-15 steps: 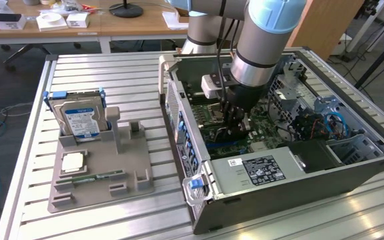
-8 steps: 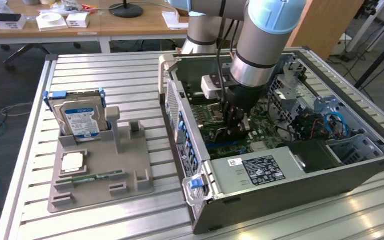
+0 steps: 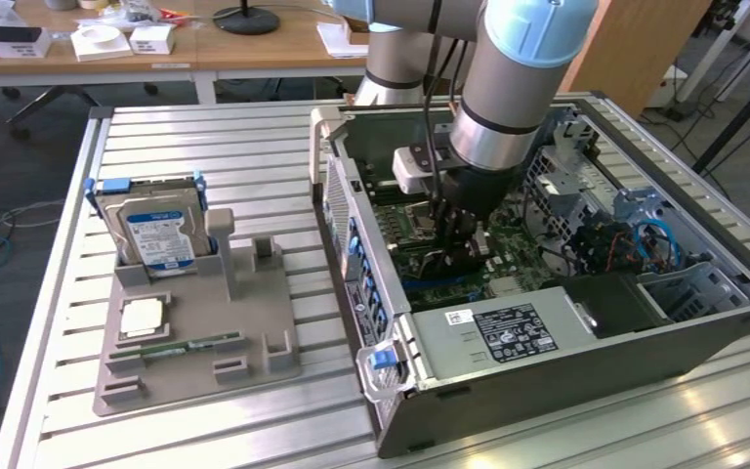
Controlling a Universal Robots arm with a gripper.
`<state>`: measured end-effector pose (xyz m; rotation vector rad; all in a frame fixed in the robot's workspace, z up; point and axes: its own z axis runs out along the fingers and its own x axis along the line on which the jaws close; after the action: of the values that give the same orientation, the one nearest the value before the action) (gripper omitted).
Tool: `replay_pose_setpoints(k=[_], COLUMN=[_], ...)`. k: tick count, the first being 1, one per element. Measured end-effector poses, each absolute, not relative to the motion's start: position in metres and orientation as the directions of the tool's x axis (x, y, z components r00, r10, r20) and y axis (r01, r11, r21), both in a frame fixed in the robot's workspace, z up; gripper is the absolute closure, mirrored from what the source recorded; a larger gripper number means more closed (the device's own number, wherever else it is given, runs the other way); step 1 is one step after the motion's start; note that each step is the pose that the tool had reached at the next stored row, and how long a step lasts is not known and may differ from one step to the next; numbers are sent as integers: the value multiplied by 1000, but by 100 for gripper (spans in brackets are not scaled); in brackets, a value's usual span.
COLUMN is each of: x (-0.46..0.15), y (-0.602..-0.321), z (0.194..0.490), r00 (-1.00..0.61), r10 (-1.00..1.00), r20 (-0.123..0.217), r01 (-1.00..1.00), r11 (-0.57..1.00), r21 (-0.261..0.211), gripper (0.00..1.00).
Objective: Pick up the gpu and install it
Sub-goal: 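Insert the gpu into the slot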
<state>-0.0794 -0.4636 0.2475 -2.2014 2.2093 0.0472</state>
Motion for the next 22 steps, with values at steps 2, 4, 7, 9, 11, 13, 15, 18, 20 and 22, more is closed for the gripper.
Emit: replay_pose_setpoints(k=[2, 4, 7, 9, 11, 13, 15, 18, 20, 22], x=[-79, -79, -79, -79, -79, -79, -79, -79, -79, -79], y=[-464, -464, -464, -464, -464, -464, -464, -464, -464, -464], z=[248, 248, 249, 252, 256, 263, 269, 279, 286, 291], r00=[-4, -4, -4, -4, -4, -4, -4, -4, -4, -4], r10=[-999, -999, -999, -999, -999, -999, -999, -999, -999, -999], r20=[-37, -37, -37, -37, -37, -37, -37, -37, -37, -37], r01=[-1000, -1000, -1000, -1000, -1000, -1000, -1000, -1000, -1000, -1000], r11=[4, 4, 3, 3, 3, 3, 3, 3, 3, 3], r21=[6, 6, 6, 6, 6, 6, 6, 6, 6, 6], gripper=[67, 67, 67, 67, 67, 67, 67, 67, 67, 67])
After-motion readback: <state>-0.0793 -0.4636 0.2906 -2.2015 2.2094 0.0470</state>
